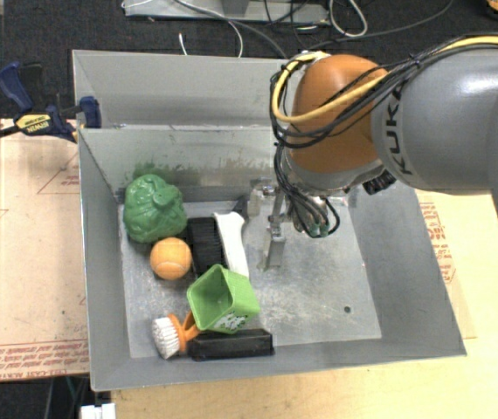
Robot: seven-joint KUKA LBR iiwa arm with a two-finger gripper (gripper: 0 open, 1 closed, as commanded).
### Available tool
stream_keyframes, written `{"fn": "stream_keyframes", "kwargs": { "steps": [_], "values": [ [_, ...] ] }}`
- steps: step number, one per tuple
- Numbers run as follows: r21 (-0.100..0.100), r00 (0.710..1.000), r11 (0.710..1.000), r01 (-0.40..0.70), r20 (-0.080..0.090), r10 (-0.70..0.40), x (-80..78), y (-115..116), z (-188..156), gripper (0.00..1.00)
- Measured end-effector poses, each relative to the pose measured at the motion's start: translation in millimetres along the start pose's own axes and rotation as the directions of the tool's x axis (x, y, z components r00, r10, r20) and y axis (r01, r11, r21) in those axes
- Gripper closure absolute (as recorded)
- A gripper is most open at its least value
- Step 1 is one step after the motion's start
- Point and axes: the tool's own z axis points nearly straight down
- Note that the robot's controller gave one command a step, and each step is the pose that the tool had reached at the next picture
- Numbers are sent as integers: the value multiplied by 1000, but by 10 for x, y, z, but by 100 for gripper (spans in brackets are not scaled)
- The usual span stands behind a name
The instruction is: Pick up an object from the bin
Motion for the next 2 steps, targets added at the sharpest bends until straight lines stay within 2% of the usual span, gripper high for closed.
{"fn": "stream_keyframes", "kwargs": {
  "steps": [1,2],
  "values": [
    [0,1000,1000,-2,8,2,-18,-4,-43,0],
    [4,904,904,427,11,-427,-152,468,770,0]
  ]
}}
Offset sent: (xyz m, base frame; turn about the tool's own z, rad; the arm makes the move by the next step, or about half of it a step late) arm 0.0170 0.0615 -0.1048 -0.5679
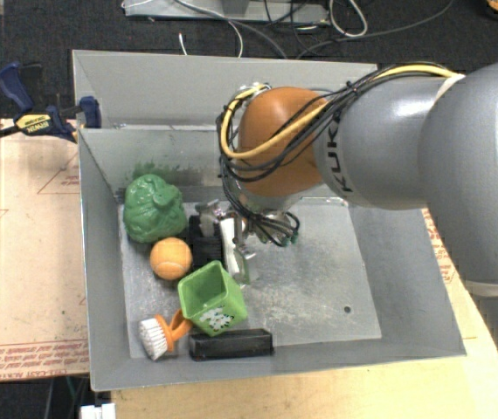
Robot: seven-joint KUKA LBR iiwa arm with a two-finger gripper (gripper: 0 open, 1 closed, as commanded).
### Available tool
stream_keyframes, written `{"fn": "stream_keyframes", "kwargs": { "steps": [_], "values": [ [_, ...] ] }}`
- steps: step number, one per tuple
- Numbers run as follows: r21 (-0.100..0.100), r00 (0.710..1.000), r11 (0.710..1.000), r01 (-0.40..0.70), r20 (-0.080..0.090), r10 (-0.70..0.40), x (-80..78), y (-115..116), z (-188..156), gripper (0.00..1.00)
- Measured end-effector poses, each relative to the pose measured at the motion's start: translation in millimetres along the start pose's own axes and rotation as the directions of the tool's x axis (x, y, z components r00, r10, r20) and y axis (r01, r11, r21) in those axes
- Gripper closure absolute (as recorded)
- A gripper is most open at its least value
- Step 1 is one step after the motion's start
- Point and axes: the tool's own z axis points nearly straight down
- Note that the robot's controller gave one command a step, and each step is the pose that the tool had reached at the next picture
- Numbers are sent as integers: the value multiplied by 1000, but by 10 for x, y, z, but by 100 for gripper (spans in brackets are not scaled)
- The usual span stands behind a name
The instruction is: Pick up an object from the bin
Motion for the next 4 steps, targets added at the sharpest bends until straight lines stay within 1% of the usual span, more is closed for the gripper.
{"fn": "stream_keyframes", "kwargs": {
  "steps": [1,2,3,4],
  "values": [
    [1,996,996,-89,1,89,-148,152,-111,0],
    [-4,992,992,129,-6,-129,-167,294,-37,0],
    [-4,1000,1000,-22,2,22,-186,-8,274,0],
    [-2,934,934,358,9,-358,-240,123,213,100]
  ]
}}
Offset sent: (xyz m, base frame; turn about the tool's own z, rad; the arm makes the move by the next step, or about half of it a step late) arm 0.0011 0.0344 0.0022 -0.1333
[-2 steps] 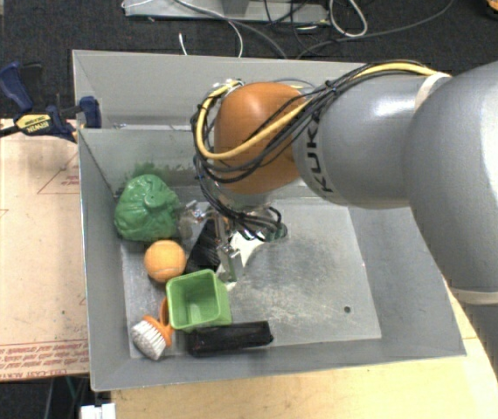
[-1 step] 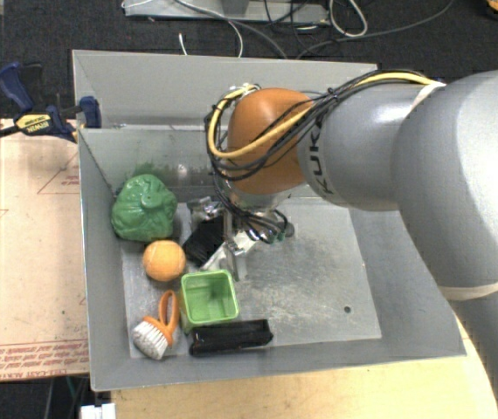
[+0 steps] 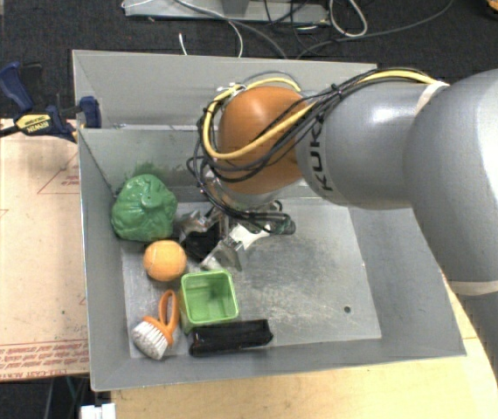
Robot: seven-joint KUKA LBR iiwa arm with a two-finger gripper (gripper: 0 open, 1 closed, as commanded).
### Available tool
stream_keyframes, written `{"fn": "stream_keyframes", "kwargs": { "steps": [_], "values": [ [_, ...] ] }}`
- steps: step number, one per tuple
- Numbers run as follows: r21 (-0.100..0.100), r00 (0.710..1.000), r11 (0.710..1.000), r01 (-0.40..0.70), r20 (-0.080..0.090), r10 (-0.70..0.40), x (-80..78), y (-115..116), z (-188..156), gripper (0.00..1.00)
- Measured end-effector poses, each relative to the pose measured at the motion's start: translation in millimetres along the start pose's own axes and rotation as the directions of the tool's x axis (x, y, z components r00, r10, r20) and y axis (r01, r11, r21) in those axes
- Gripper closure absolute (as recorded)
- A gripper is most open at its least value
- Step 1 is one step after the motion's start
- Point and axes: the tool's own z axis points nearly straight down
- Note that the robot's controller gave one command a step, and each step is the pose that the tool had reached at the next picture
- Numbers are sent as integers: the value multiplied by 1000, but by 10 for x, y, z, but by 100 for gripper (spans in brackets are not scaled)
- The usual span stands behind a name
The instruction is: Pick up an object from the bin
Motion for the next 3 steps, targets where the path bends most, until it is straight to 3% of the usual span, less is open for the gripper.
{"fn": "stream_keyframes", "kwargs": {
  "steps": [2,3],
  "values": [
    [0,1000,1000,-2,0,2,-5,1,-177,100],
    [-5,1000,1000,-3,-5,3,7,17,-608,100]
  ]
}}
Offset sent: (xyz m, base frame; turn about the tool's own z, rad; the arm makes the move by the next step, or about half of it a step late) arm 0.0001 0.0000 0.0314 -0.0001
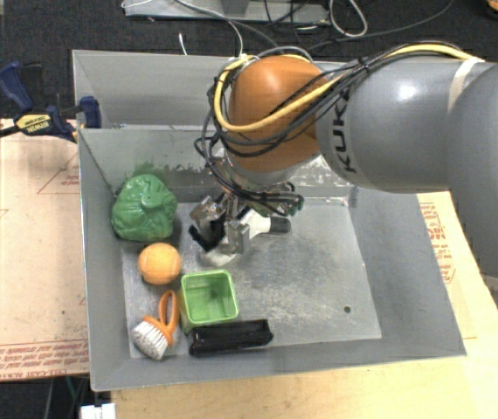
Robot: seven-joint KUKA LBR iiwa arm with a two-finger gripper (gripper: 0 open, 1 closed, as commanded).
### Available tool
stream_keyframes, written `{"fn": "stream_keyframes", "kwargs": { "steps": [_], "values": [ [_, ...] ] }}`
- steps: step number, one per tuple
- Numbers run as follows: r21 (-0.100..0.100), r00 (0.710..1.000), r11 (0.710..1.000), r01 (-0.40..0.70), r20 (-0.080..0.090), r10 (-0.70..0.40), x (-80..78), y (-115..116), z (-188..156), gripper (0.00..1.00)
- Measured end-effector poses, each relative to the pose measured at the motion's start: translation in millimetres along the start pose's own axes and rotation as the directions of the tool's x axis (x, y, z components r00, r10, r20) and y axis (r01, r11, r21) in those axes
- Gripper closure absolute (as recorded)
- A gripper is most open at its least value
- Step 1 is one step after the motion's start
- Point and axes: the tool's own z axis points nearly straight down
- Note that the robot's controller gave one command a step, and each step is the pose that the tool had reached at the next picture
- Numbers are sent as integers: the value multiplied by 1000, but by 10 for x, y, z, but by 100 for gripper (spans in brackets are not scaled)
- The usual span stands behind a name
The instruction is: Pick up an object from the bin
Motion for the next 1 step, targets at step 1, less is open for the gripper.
{"fn": "stream_keyframes", "kwargs": {
  "steps": [1],
  "values": [
    [3,1000,1000,0,4,0,-14,-6,-426,100]
  ]
}}
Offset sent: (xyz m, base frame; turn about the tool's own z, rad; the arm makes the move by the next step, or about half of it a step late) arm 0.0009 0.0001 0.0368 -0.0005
